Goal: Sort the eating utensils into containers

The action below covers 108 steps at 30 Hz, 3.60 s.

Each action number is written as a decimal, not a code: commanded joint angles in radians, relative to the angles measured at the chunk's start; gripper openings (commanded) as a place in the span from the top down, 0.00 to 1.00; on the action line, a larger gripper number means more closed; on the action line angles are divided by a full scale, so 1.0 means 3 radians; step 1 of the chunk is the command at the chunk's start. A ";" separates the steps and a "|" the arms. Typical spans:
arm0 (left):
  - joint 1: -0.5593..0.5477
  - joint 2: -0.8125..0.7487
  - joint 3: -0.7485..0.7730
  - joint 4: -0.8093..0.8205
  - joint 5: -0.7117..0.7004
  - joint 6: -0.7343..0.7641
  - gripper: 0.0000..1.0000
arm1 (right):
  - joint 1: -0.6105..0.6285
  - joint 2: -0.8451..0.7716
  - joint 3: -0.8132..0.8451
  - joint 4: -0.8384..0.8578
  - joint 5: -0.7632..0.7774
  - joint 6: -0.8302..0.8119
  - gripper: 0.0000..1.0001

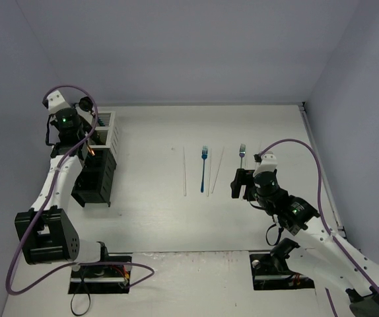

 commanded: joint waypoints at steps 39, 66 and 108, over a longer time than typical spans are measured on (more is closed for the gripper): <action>-0.0943 -0.1279 -0.0471 -0.1506 0.1391 0.0254 0.24 | -0.1165 0.2944 0.1680 0.0293 -0.0436 -0.0141 0.58; -0.0943 -0.1411 -0.0531 -0.1522 0.1403 0.0244 0.24 | -0.1201 0.3693 0.1777 0.0482 -0.0329 -0.0026 0.68; -0.1667 -0.0757 0.0589 -0.0951 0.2618 -0.0768 0.24 | 0.0521 0.1888 0.1924 0.0954 -0.1307 -0.1265 1.00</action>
